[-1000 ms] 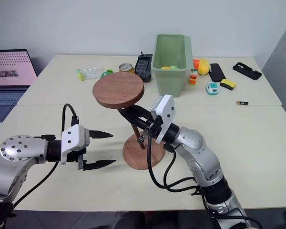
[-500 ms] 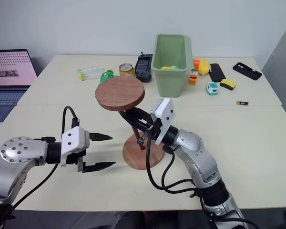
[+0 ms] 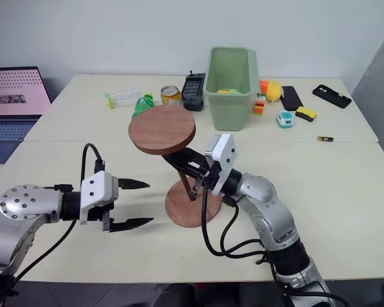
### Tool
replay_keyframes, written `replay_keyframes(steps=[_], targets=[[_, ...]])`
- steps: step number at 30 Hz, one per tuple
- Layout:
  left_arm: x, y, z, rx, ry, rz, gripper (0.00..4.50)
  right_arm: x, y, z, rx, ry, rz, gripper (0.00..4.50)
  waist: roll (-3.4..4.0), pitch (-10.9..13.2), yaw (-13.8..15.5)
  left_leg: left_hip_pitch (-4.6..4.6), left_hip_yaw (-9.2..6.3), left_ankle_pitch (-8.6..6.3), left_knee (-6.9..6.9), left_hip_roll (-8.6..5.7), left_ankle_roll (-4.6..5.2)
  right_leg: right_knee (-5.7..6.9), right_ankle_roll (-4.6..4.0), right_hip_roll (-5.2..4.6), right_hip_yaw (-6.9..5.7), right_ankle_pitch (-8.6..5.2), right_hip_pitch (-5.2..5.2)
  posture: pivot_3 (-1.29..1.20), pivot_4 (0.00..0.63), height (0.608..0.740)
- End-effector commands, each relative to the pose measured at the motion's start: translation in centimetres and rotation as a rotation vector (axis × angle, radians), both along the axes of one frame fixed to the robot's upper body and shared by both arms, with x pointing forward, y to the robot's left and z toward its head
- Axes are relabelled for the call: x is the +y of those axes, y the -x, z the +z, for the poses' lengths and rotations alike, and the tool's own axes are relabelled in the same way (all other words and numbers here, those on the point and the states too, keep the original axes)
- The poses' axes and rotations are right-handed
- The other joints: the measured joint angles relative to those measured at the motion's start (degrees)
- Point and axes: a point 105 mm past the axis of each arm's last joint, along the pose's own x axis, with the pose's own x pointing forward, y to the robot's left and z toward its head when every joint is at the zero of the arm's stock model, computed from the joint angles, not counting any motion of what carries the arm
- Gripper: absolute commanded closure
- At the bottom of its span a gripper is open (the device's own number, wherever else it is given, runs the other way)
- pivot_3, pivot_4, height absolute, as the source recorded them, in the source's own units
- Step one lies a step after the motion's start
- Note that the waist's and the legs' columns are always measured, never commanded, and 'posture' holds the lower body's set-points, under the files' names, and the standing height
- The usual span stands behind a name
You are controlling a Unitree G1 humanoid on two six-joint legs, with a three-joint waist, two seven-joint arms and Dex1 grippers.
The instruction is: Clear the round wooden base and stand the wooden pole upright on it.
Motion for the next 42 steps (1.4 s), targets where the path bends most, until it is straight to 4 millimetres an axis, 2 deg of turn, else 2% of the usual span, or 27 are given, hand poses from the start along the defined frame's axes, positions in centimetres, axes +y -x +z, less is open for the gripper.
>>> replay_keyframes(steps=[1, 8, 18, 25, 29, 42], targets=[[0.3, -0.2, 0.8, -0.04, -0.016, -0.007, 0.0, 0.0, 0.3, -0.6, 0.007, 0.031, 0.017, 4.27, 0.0, 0.0, 0.0, 0.0, 0.0, 0.0, 0.0, 0.0, 0.0, 0.0, 0.0, 0.0, 0.0, 0.0, 0.0, 0.0, 0.15, 0.74], [0.2, -0.4, 0.8, -0.046, -0.014, -0.009, 0.0, -0.6, -0.8, -0.8, -0.003, 0.045, -0.036, 4.27, -0.01, 0.0, 0.0, 0.02, -0.01, 0.0, 0.01, -0.01, 0.0, 0.0, 0.0, 0.0, -0.01, 0.0, 0.02, 0.0, 0.15, 0.74], [0.2, -0.5, 0.7, -0.048, -0.014, -0.011, 0.0, -0.8, -1.2, -1.1, -0.005, 0.062, -0.051, 4.27, -0.01, 0.0, 0.0, 0.03, -0.02, 0.0, 0.02, -0.01, 0.0, 0.01, 0.0, 0.0, -0.01, 0.0, 0.04, 0.0, 0.15, 0.74], [0.2, -0.4, 0.6, -0.047, -0.012, -0.011, 0.0, -0.6, -0.7, -1.4, 0.008, 0.079, -0.014, 4.27, -0.02, 0.0, 0.1, 0.05, -0.02, 0.0, 0.02, -0.02, 0.0, 0.01, 0.0, 0.0, -0.02, 0.0, 0.06, 0.0, 0.15, 0.74], [0.2, -0.4, 0.6, -0.048, -0.011, -0.012, 0.0, -0.1, 0.2, -2.1, 0.03, 0.105, 0.031, 4.27, -0.02, 0.0, 0.1, 0.05, -0.02, 0.0, 0.02, -0.02, 0.0, 0.01, 0.0, 0.0, -0.02, 0.0, 0.07, 0.0, 0.15, 0.74], [0.2, -0.5, 0.4, -0.051, -0.012, -0.012, 0.0, 0.6, 0.0, -3.6, 0.057, 0.163, 0.032, 4.27, -0.03, 0.0, 0.1, 0.08, -0.01, 0.0, 0.02, -0.01, 0.0, 0.01, 0.0, 0.0, -0.01, 0.0, 0.08, 0.0, 0.15, 0.74]])
